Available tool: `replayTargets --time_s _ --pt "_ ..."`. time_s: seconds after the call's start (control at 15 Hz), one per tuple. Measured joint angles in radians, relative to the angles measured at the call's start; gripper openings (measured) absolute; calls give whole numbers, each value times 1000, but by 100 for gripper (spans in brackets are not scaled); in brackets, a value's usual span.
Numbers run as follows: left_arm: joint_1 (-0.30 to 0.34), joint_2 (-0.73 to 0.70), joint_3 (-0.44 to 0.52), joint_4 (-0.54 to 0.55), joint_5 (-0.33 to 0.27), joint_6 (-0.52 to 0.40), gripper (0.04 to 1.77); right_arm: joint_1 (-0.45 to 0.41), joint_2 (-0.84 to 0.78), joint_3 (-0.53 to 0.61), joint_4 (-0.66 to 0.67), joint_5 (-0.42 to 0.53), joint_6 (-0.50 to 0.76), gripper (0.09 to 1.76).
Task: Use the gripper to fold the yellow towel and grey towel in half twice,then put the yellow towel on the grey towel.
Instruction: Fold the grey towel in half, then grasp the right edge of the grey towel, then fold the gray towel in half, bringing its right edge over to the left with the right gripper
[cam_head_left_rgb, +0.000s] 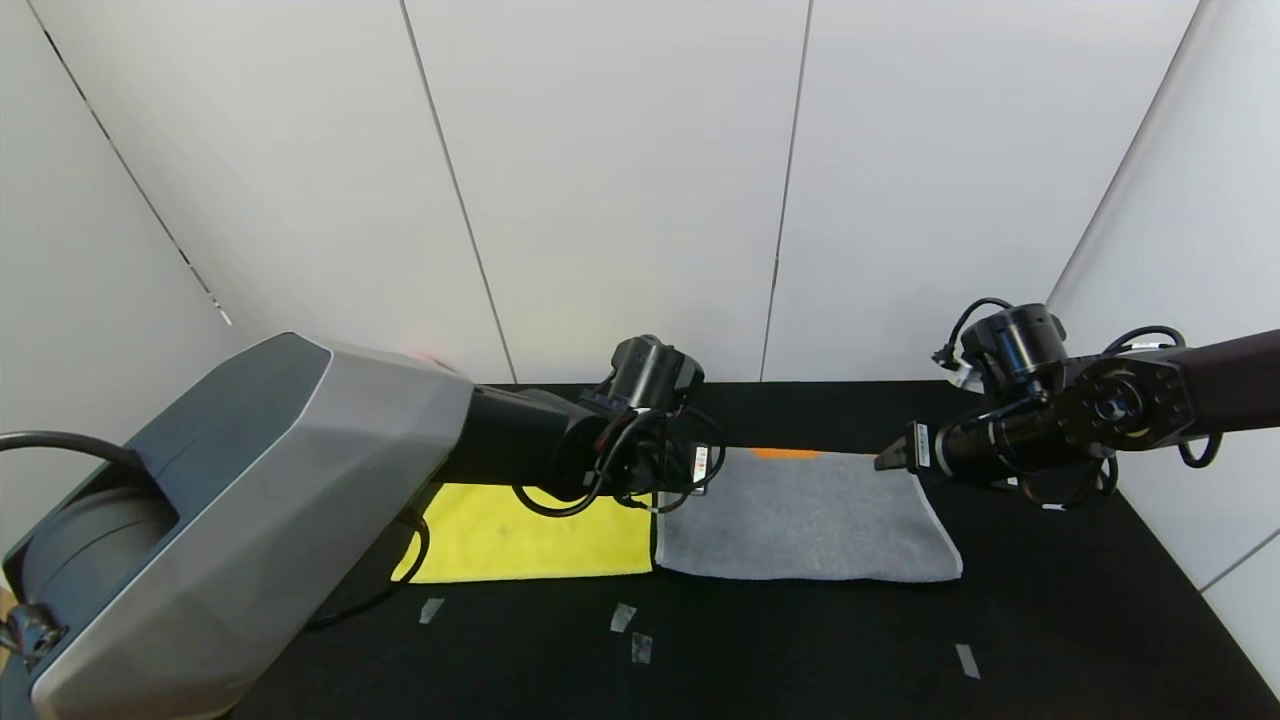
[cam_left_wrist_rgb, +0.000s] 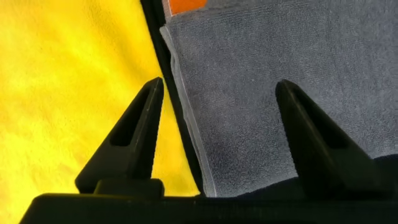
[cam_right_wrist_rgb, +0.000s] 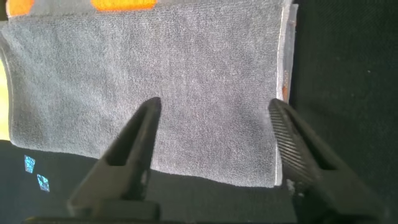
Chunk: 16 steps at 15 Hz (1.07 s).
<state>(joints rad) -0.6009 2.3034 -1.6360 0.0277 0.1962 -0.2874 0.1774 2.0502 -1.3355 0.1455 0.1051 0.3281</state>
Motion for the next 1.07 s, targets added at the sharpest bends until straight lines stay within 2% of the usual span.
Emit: replayTargets --time_s 0.47,1.07 --pt "1 -34 21 2 16 -4 154 -10 -18 5 5 -2 0 154" --pt "3 -115 105 -3 12 -11 166 -32 -16 49 3 -4 0 165"
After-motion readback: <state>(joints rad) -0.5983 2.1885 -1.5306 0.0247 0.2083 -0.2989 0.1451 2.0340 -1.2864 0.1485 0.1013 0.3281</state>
